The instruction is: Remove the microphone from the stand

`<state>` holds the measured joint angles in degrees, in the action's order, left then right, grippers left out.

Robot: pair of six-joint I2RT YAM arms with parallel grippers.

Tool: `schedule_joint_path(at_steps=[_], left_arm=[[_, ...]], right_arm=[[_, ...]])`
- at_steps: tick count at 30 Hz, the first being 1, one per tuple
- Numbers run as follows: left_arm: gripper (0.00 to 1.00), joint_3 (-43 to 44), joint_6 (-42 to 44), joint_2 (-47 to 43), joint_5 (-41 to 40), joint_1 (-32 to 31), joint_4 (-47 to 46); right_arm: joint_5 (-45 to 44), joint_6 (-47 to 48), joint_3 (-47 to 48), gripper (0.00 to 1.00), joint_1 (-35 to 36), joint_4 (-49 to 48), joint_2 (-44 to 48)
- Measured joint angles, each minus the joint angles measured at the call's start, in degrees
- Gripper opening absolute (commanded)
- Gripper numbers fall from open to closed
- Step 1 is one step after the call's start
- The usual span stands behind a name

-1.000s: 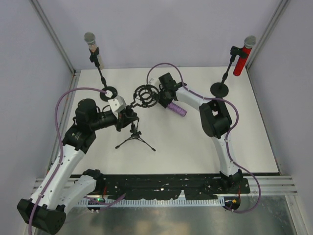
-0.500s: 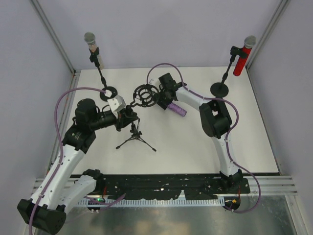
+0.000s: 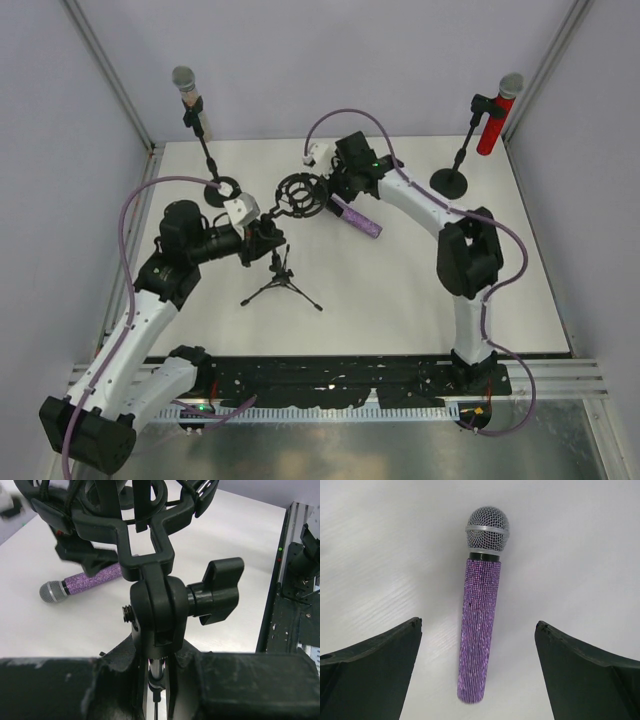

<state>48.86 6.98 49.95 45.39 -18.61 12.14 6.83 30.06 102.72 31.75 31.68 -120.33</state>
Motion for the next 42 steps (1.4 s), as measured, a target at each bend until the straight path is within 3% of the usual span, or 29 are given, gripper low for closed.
schedule_joint_path(at_steps=[6, 13, 20, 28, 33, 35, 38, 42], left_arm=[[0.08, -1.2, -1.9, 3.0, -0.2, -0.5, -3.5], [0.13, -1.4, -1.7, 8.2, 0.6, -5.2, -7.3], [0.19, -1.5, -1.4, 12.5, 5.1, -8.3, -10.4], [0.33, -3.9, 2.5, 13.6, 6.3, -8.4, -15.2], [0.50, -6.7, 4.2, 12.1, 6.3, -8.4, -17.7], [0.76, -7.1, 4.6, 11.5, 6.2, -8.4, -18.1], [0.94, -7.1, 5.3, 10.2, 5.6, -8.3, -17.9], [1.00, -7.1, 7.1, 7.0, 4.6, -7.5, -16.3]], right_arm=[[5.3, -0.2, -10.9, 0.99, -1.2, -3.8, 21.2], [15.7, -0.3, -35.3, 1.00, -4.7, -16.5, 40.2], [27.6, -2.7, -49.9, 0.99, -9.2, -25.7, 42.2], [40.2, -3.0, -55.0, 0.99, -11.3, -32.8, 42.5], [44.4, -2.9, -55.1, 0.99, -11.2, -34.4, 42.5], [45.8, -3.4, -55.1, 0.99, -11.1, -35.6, 42.4], [47.0, -4.2, -56.0, 0.99, -10.7, -38.2, 42.0], [48.5, -4.9, -58.6, 0.99, -9.9, -42.8, 40.7]])
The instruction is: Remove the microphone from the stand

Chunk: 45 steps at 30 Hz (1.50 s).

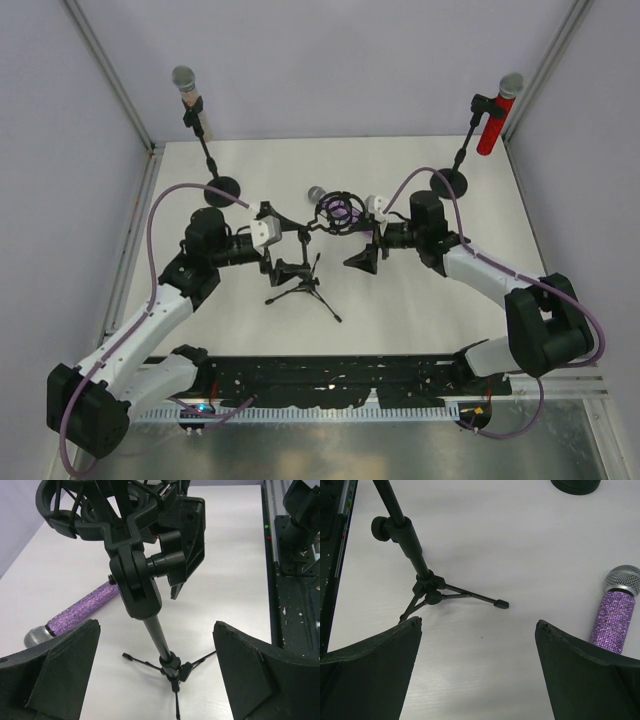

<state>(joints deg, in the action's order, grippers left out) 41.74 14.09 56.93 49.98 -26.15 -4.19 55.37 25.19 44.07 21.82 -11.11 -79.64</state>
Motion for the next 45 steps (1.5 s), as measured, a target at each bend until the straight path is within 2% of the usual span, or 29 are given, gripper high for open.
schedule_joint_path(at_steps=[6, 10, 15, 21, 26, 33, 40, 45], left_arm=[[1.00, -0.7, 5.4, -3.7, -3.1, 0.4, 6.3], [0.96, -3.5, 7.2, -3.8, -4.7, 0.4, 8.7], [0.91, -5.2, 6.9, -2.0, -6.4, 0.4, 9.2], [0.86, -5.2, 5.3, 0.7, -7.0, -0.2, 8.7], [0.80, -5.2, 4.2, 3.0, -7.8, -1.3, 8.3], [0.48, -5.2, 2.8, 4.0, -8.3, -1.6, 7.8], [0.46, -5.2, 2.9, 4.5, -8.3, -1.9, 7.4], [0.47, -5.6, 4.5, 4.4, -7.0, -1.9, 7.1]], right_arm=[[0.8, -0.8, -2.3, 0.99, 3.1, -6.9, -3.6], [1.4, -5.9, -3.3, 0.99, 5.0, -18.1, -7.0], [1.4, -14.3, -5.2, 0.98, 6.1, -31.9, -11.6], [1.3, -19.8, -6.4, 0.98, 6.6, -39.9, -12.2], [1.2, -21.3, -7.2, 0.98, 6.9, -42.1, -12.2], [1.1, -20.9, -7.4, 0.97, 7.1, -41.9, -12.2], [1.2, -18.4, -7.4, 0.97, 8.1, -39.5, -12.1], [1.8, -12.9, -7.4, 0.98, 9.2, -34.2, -11.5]])
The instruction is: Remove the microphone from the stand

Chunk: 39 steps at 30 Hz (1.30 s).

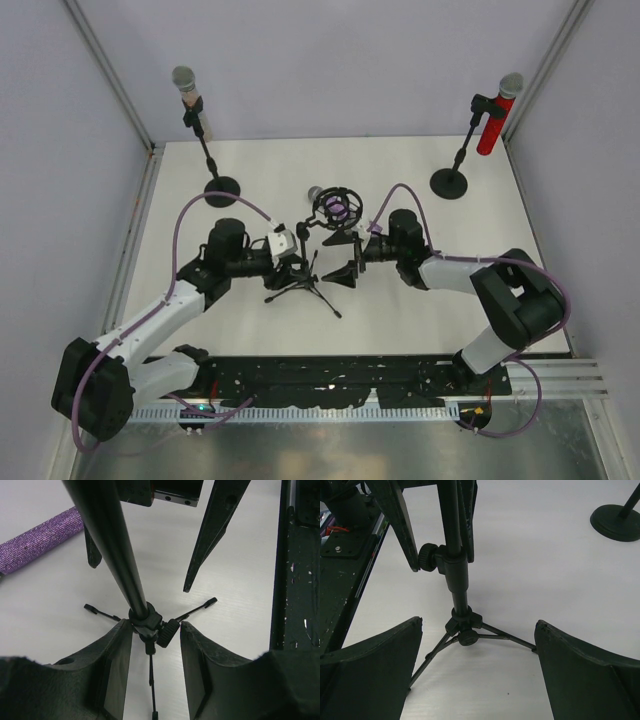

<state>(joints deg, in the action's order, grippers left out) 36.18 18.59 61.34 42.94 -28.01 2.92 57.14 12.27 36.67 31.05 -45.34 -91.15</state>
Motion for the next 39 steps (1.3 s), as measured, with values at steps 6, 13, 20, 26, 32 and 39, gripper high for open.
schedule_joint_path(at_steps=[6, 13, 20, 26, 32, 39], left_arm=[[0.48, -1.1, 3.1, -0.8, 3.0, 0.5, -0.5], [0.67, -0.3, 4.3, -0.5, 5.7, 0.5, 0.0], [0.73, 2.9, -0.4, 2.5, 0.6, 0.3, 0.0], [0.71, 3.6, -5.0, 2.8, -2.8, -0.4, -0.1], [0.49, 3.9, -7.7, 2.8, -3.8, -1.7, -0.3], [0.28, 4.6, -6.9, 4.1, -1.9, -2.2, -0.3]], right_arm=[[1.8, 6.1, 0.1, 0.98, 0.0, 6.5, 2.3], [4.8, 8.2, 0.1, 0.97, -0.9, 9.9, 4.0], [3.8, 8.7, 0.1, 0.97, -2.6, 10.8, 4.3], [3.0, 8.6, 0.1, 0.97, -3.7, 11.0, 4.3], [3.0, 5.5, 0.1, 0.97, -7.4, 8.1, 4.3], [3.4, 1.1, 0.0, 0.97, -10.6, 3.6, 4.3]])
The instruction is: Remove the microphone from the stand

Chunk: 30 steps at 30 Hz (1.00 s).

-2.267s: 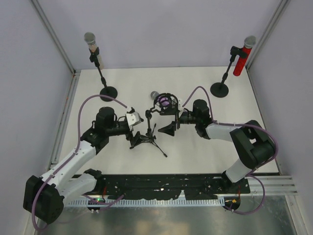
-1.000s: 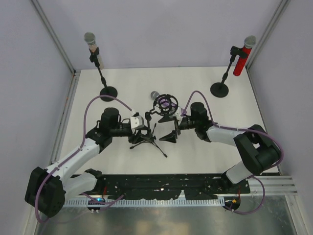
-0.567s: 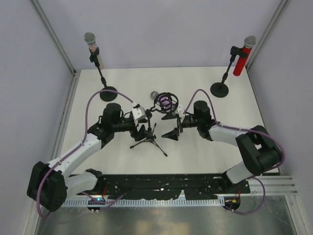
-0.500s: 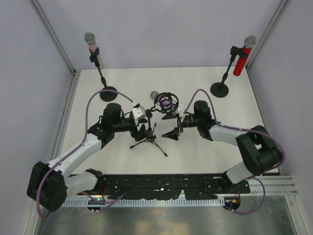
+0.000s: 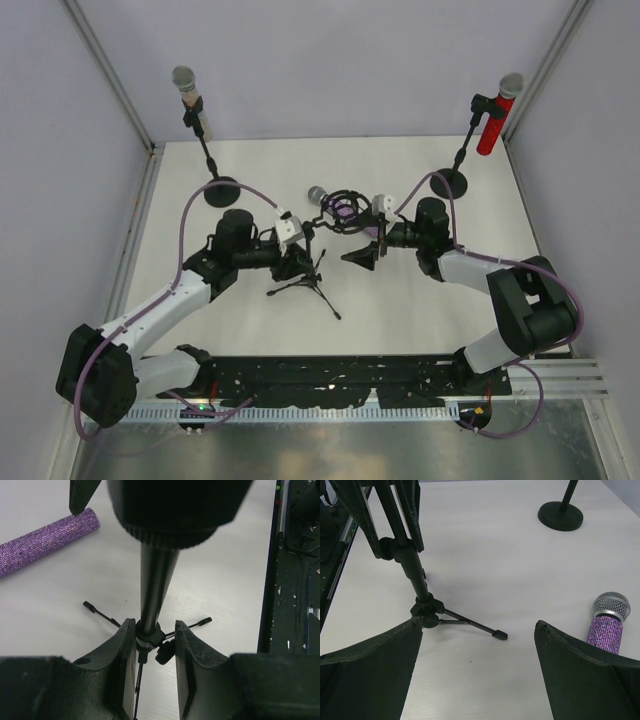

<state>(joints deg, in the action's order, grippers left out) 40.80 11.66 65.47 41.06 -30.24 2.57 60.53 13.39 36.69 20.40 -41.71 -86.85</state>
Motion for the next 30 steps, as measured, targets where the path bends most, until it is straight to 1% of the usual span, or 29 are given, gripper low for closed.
schedule_joint_path(at_steps=[3, 7, 13, 18, 19, 21, 23, 25, 28, 30], left_arm=[[0.28, 0.2, 1.7, 0.0, 1.4, 0.0, 0.1], [0.28, 0.7, 6.1, 0.0, 5.2, 0.0, 1.2], [0.30, 4.5, 13.5, 0.8, 12.0, 0.0, 8.3], [0.33, 9.4, 18.0, 6.2, 16.5, 0.1, 13.5], [0.36, 10.1, 18.5, 7.3, 17.1, 0.1, 13.9], [0.45, 11.2, 19.1, 9.0, 17.7, 0.2, 14.5], [0.62, 11.5, 19.2, 9.7, 17.9, 0.3, 14.7], [0.74, 11.4, 18.8, 9.9, 18.1, 0.3, 15.0], [0.84, 11.3, 18.4, 9.9, 18.0, 0.2, 14.9], [0.89, 10.9, 18.3, 9.7, 17.3, 0.2, 14.8]], right_arm=[[0.9, -1.0, 0.0, 0.97, -0.3, -0.7, 0.0], [3.0, -2.8, 0.0, 0.97, -0.3, -1.7, 0.0], [4.8, -4.7, 0.0, 0.97, 0.3, -3.8, -1.0], [5.8, -5.3, 0.4, 0.97, 2.7, -4.2, -3.4], [6.1, -5.4, 0.4, 0.97, 3.3, -4.1, -3.6], [6.5, -5.5, 0.4, 0.97, 4.3, -4.2, -4.0], [6.7, -5.6, 0.4, 0.97, 5.5, -4.2, -4.1], [6.6, -6.3, 0.6, 0.96, 6.4, -4.8, -4.5], [6.6, -9.2, 0.7, 0.96, 7.3, -8.0, -6.4], [6.6, -12.2, 0.7, 0.96, 7.6, -11.3, -8.3]])
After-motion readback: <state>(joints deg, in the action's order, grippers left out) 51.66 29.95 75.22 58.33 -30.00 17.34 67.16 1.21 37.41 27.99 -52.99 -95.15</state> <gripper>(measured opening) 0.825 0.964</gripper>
